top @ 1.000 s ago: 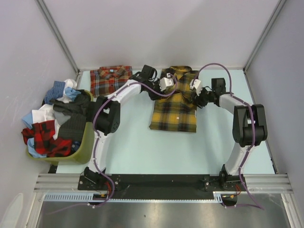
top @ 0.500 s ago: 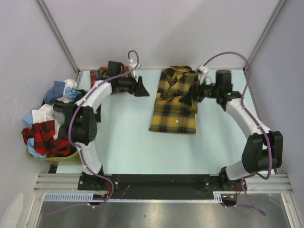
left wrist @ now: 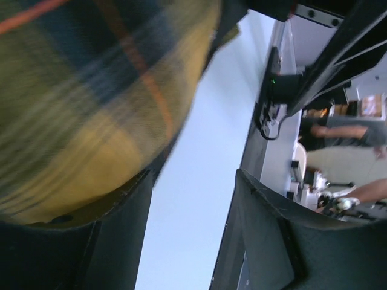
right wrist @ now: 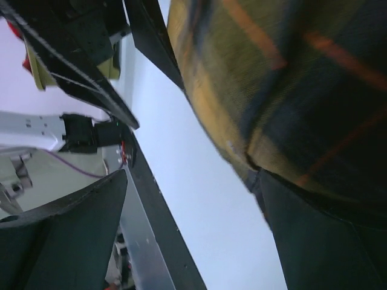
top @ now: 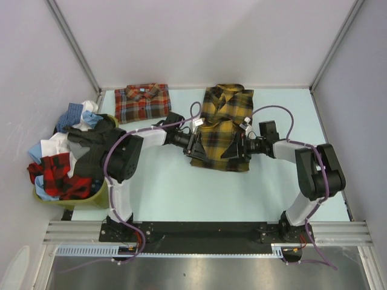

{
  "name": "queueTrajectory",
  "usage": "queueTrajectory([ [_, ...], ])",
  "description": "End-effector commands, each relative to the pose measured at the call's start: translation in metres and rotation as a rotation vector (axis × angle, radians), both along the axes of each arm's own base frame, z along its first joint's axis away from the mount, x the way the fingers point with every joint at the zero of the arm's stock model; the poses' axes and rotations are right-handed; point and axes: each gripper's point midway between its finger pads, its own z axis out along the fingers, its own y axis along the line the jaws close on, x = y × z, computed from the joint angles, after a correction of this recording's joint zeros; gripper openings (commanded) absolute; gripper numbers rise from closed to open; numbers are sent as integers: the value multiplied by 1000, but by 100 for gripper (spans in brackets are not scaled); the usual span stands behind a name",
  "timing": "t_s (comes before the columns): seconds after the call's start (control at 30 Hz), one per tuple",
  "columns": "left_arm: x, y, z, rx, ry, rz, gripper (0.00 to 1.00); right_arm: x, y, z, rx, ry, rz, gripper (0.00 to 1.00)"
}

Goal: Fold and stack the long sleeve shirts
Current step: Fold the shirt

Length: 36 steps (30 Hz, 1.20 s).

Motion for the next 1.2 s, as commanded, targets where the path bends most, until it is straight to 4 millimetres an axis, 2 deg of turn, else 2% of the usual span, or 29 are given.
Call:
queueTrajectory([
  [0.0, 40, 12, -24, 21, 97, 156, 60, 21, -13, -24, 3, 33, -71, 98],
  [0.03, 46, 19, -36, 60, 114, 200, 59, 22, -18, -36, -24, 46, -83, 98],
  [0.07, 44, 26, -48, 86, 153, 222, 58, 19, -23, -57, -41, 124, -95, 96],
  [0.17, 45, 39, -63, 129, 196, 268, 57, 25, -38, -79, -53, 211, -144, 95],
  [0.2, 45, 40, -61, 132, 190, 270, 56, 24, -40, -79, -56, 212, -142, 94],
  [0.27, 40, 41, -58, 129, 176, 258, 56, 22, -41, -64, -46, 187, -116, 94],
  [0.3, 38, 43, -48, 122, 157, 249, 56, 22, -40, -56, -37, 173, -104, 94],
  [0.33, 36, 44, -42, 111, 130, 239, 56, 20, -37, -39, -10, 164, -75, 94],
  [0.37, 34, 44, -31, 79, 70, 207, 56, 22, -36, -23, 0, 124, -61, 94],
  [0.4, 34, 42, -3, 38, -20, 184, 56, 23, -36, 1, 14, 44, -45, 94],
  [0.43, 30, 41, 8, 18, -63, 160, 56, 20, -34, 18, 36, 9, -29, 93],
  [0.5, 15, 30, 38, -35, -173, 71, 56, 15, -30, 51, 68, -63, -21, 93],
  [0.53, 14, 23, 49, -51, -214, 44, 56, 18, -27, 60, 86, -109, -19, 89],
  [0.57, 4, 10, 54, -62, -226, 1, 56, 14, -22, 63, 95, -118, -16, 86],
  [0.63, 1, -8, 60, -78, -212, -20, 56, 25, -16, 70, 98, -170, -57, 76],
  [0.67, -5, -22, 60, -84, -201, -42, 56, 27, -13, 64, 98, -154, -66, 73],
  [0.7, 1, -32, 58, -98, -212, -41, 56, 31, -11, 58, 92, -141, -79, 69],
  [0.73, 9, -44, 51, -88, -163, -27, 55, 37, -10, 42, 89, -99, -88, 59],
  [0.77, 14, -55, 45, -93, -151, -26, 54, 42, -9, 36, 84, -88, -92, 55],
  [0.8, 26, -63, 47, -94, -148, -2, 54, 50, -9, 18, 65, -60, -110, 49],
  [0.83, 36, -66, 22, -48, -62, 43, 51, 54, -10, 10, 53, -52, -116, 46],
  [0.9, 59, -63, 3, 1, -6, 146, 49, 74, -14, -5, 28, -53, -150, 42],
  [0.93, 73, -54, -16, 29, 30, 206, 48, 80, -18, -24, 8, -6, -167, 41],
  [0.97, 81, -48, -24, 44, 43, 244, 48, 90, -27, -36, -19, 16, -210, 40],
  [1.0, 87, -41, -36, 73, 56, 282, 48, 101, -30, -38, -21, 9, -223, 39],
  [1.03, 91, -32, -41, 89, 64, 306, 48, 103, -33, -54, -37, 38, -228, 39],
  [1.13, 78, -14, -60, 142, 143, 330, 47, 102, -39, -67, -80, 80, -215, 38],
  [1.17, 74, -11, -60, 147, 148, 333, 47, 101, -39, -62, -76, 71, -205, 38],
])
